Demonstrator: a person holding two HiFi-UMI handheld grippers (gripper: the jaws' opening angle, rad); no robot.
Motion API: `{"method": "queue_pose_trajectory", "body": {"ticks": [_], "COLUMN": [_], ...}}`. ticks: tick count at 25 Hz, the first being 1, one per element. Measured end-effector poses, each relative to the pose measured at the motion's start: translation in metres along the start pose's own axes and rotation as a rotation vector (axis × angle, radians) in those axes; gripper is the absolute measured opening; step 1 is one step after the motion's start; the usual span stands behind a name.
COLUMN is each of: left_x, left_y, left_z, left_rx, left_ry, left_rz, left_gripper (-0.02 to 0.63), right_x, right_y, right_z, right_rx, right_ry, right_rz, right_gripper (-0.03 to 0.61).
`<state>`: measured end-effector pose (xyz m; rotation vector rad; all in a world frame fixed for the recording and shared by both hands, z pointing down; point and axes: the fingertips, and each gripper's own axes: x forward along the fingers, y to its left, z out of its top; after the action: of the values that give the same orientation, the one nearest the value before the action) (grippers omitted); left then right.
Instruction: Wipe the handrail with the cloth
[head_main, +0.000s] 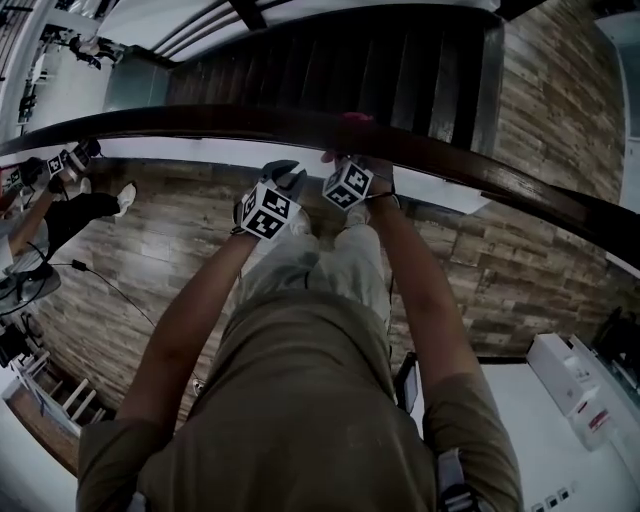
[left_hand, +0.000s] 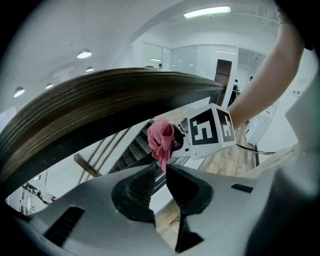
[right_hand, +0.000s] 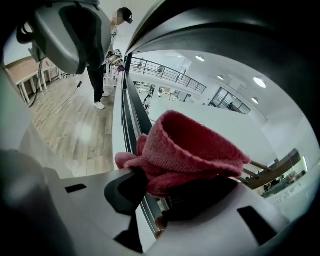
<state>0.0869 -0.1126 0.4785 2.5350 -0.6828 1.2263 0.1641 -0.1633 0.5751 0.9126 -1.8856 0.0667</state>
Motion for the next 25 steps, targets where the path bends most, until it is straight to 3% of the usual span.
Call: {"method": "queue_pose_trajectory", "body": {"ticks": [8,12,20,25], "left_x": [0.027,0.034,0.069,0.086], "left_y": [-0.027,-0.057,-0.130,-0.182], "left_z": [0.023,0.042,0.092,0.119], "left_rx": [0.060,0.010,-0.030,-0.015], "left_ry": [-0.002,-0.004,-0.011,-0.007], "left_rz": [-0.030,-0.021,-0.005,-0.022], "left_gripper": [0.075,0.075,0.075,0.075], "right_x": [-0.020,-0.039,-0.080,-0.114], "right_y": [-0.029,-0.039,-0.079,-0.104], "right_z": [-0.048,-0.086,-0.182,-0.246], "right_rx": [-0.005,0.028,-0.012,-0.004], "right_ry": [0.016,0.041,0.039,0.051], "right_rz": [-0.059,-0.046,-0.041,-0.059], "right_gripper": [0.100,0.098,0.098,0.100]}}
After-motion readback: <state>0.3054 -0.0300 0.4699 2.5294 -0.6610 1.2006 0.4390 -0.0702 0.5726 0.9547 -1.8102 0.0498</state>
